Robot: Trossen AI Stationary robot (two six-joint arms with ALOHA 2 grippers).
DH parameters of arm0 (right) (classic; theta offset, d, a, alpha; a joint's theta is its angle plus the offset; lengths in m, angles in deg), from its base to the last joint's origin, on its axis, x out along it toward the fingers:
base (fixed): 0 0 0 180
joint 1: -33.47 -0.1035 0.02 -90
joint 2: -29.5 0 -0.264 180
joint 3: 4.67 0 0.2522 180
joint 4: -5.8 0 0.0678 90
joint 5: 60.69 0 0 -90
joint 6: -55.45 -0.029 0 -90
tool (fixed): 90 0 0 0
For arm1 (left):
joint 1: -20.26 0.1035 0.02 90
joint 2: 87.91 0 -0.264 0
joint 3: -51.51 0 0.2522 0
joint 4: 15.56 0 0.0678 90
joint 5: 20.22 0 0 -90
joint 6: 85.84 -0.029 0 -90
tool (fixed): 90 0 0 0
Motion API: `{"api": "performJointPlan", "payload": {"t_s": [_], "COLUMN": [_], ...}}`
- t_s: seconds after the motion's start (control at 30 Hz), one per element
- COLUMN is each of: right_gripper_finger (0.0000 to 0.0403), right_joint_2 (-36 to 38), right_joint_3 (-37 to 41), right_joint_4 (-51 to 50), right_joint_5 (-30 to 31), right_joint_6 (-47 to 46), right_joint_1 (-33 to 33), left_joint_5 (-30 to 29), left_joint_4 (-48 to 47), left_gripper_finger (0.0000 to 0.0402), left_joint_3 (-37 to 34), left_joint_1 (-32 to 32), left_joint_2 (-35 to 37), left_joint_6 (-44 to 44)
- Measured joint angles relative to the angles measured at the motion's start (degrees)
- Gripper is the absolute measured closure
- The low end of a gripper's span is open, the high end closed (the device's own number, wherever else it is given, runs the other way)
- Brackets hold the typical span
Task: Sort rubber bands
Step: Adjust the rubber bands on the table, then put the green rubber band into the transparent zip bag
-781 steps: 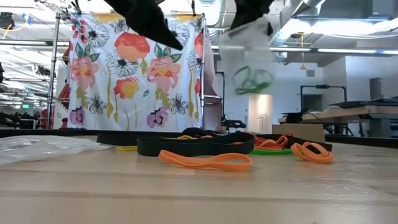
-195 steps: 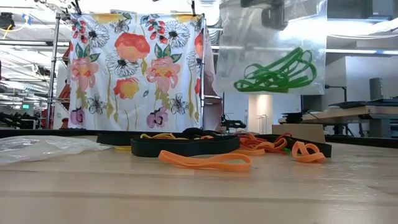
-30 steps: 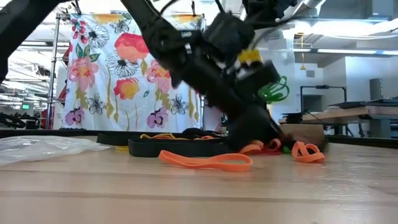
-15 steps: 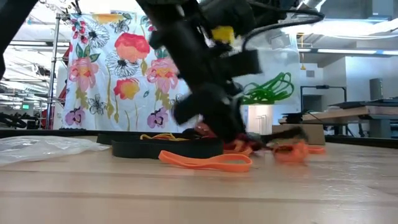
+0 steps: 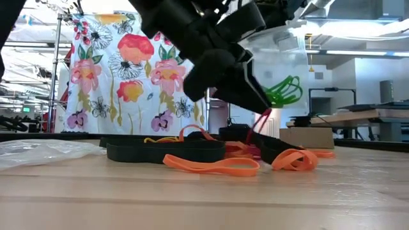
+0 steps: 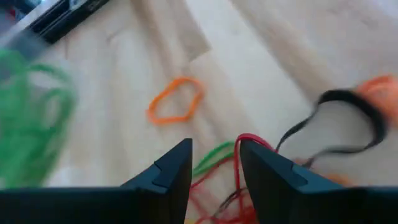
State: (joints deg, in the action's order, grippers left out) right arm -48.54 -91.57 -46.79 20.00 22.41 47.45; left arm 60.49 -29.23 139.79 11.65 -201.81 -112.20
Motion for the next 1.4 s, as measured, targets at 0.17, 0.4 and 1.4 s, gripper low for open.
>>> {"api": "performJointPlan", "payload": {"t_s": [0.17,0.4,1.4], "right_gripper_finger": [0.0403,0.0403,0.0403], "right_joint_2": [0.0,0.02,0.02], "right_joint_3": [0.02,0.02,0.02], "right_joint_4": [0.43,0.21,-0.08], "right_joint_5": [-0.03,-0.03,-0.03], "right_joint_6": [0.01,0.04,0.5], "right_joint_1": [0.03,0.44,1.17], "left_joint_5": [1.05,0.41,-5.57], "left_joint_4": [5.24,0.33,-20.87], "left_gripper_finger": [0.0268,0.0268,0.0268], "left_joint_3": [0.5,2.34,1.97], "left_joint_1": [3.32,4.6,-1.29], "left_joint_2": [-3.88,-6.5,7.61], "left_joint_6": [-3.19,-4.95,-2.74]}}
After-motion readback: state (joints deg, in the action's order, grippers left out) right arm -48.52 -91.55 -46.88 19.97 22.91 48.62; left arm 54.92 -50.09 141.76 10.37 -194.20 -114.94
